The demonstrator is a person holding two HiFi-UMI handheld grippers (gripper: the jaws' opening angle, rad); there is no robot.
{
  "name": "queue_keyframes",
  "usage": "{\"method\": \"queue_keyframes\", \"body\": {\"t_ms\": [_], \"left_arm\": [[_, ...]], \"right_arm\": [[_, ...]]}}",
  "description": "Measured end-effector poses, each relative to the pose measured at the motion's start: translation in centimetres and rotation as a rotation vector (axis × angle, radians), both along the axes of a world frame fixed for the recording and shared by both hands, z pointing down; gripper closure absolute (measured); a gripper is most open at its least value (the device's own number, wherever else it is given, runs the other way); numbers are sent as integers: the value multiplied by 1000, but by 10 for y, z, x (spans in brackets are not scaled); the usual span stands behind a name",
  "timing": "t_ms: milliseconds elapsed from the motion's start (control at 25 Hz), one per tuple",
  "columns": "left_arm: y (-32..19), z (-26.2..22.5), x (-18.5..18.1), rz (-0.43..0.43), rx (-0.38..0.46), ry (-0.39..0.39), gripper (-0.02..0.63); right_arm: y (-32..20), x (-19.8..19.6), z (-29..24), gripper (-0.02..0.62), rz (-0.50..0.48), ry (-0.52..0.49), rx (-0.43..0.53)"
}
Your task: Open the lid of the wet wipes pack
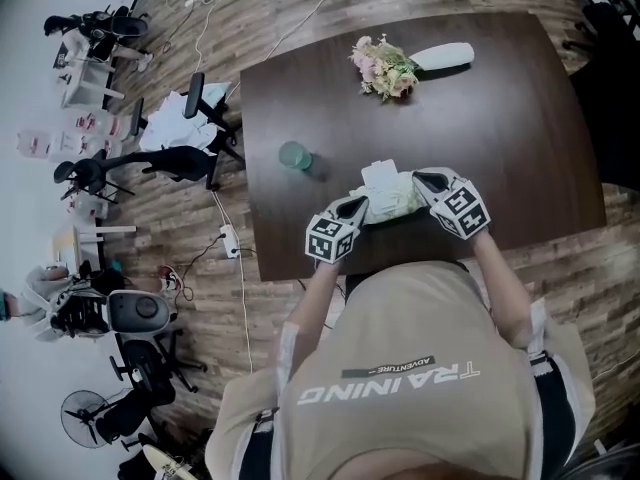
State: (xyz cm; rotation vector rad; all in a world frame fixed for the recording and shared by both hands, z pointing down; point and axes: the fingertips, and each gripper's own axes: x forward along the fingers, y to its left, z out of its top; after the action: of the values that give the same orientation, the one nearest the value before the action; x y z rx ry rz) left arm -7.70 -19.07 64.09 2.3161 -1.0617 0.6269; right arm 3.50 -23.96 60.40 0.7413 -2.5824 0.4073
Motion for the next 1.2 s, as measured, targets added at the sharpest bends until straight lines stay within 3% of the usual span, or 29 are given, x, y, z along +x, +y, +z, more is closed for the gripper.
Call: {"method": "queue_keyframes", "body": {"t_ms": [120, 280, 480, 600, 680, 800, 1200], "left_arm": [[-10, -34, 1, -18, 70, 46, 597], [-15, -92, 16, 64, 218, -5, 597], [-29, -184, 28, 43, 389, 115, 597], [-38, -228, 28, 29, 482, 145, 597], [-39, -248, 28, 35, 535, 118, 597], [-40, -271, 27, 56, 621, 12, 597], [-46, -287, 19, 3, 660, 26, 597]], "right_arm": [[-3, 6, -21, 580, 54, -36, 51], [-2, 8, -67, 580, 78, -87, 120], [-6, 5, -126, 580, 71, -129, 215], [-9, 4, -157, 580, 68, -149, 267], [-11, 4, -178, 580, 74, -159, 320], [-18, 9, -206, 580, 111, -168, 425], [-29, 20, -233, 580, 159, -229, 492]]}}
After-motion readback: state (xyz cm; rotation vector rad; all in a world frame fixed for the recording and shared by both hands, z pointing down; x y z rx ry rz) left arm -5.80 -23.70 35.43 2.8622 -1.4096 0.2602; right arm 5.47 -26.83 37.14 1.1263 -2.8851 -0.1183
